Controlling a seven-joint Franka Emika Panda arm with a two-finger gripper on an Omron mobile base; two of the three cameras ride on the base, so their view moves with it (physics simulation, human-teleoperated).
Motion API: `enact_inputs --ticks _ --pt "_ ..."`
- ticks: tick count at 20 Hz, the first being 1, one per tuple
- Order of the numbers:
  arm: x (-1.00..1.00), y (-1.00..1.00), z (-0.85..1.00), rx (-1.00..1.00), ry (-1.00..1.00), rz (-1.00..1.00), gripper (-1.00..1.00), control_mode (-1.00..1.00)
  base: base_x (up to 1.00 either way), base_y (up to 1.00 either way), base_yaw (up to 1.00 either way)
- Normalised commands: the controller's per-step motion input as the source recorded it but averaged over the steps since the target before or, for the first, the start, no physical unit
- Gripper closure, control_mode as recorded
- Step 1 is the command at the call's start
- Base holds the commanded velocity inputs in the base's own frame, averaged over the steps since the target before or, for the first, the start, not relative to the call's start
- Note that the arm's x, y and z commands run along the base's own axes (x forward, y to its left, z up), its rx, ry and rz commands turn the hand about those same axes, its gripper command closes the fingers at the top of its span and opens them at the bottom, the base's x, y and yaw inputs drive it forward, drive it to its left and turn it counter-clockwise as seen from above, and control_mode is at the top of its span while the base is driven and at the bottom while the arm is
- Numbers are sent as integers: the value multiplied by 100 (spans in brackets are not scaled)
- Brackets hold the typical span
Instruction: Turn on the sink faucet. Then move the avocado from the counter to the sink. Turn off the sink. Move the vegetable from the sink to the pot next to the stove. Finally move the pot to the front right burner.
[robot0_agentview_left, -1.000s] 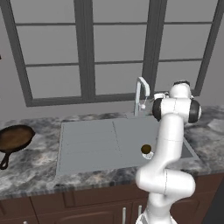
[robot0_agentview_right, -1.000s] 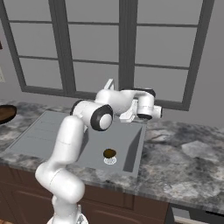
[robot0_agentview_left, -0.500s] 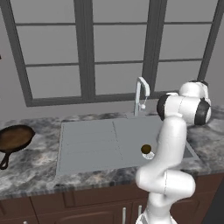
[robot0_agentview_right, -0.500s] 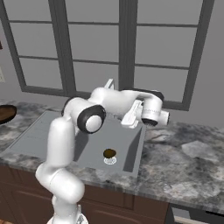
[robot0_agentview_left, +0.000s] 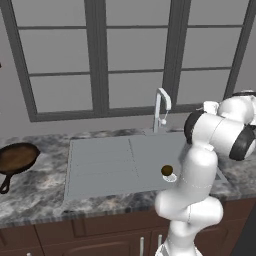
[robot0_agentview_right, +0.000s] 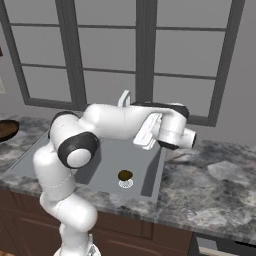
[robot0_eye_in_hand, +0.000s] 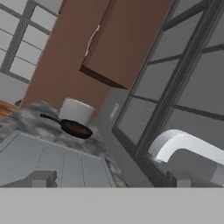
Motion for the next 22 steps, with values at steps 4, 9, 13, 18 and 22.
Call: enact_inputs --ticks 4,9,13,18,22 --pt "-44 0 42 0 3 -9 -100 -100 0 0 0" --pt "-27 0 43 0 13 -12 -100 -100 0 0 0" --pt "-14 0 46 0 20 -17 -100 -100 0 0 0" --pt "-16 1 22 0 31 -25 -100 -100 0 0 0" --pt "-18 16 2 0 40 -27 -100 -100 0 0 0"
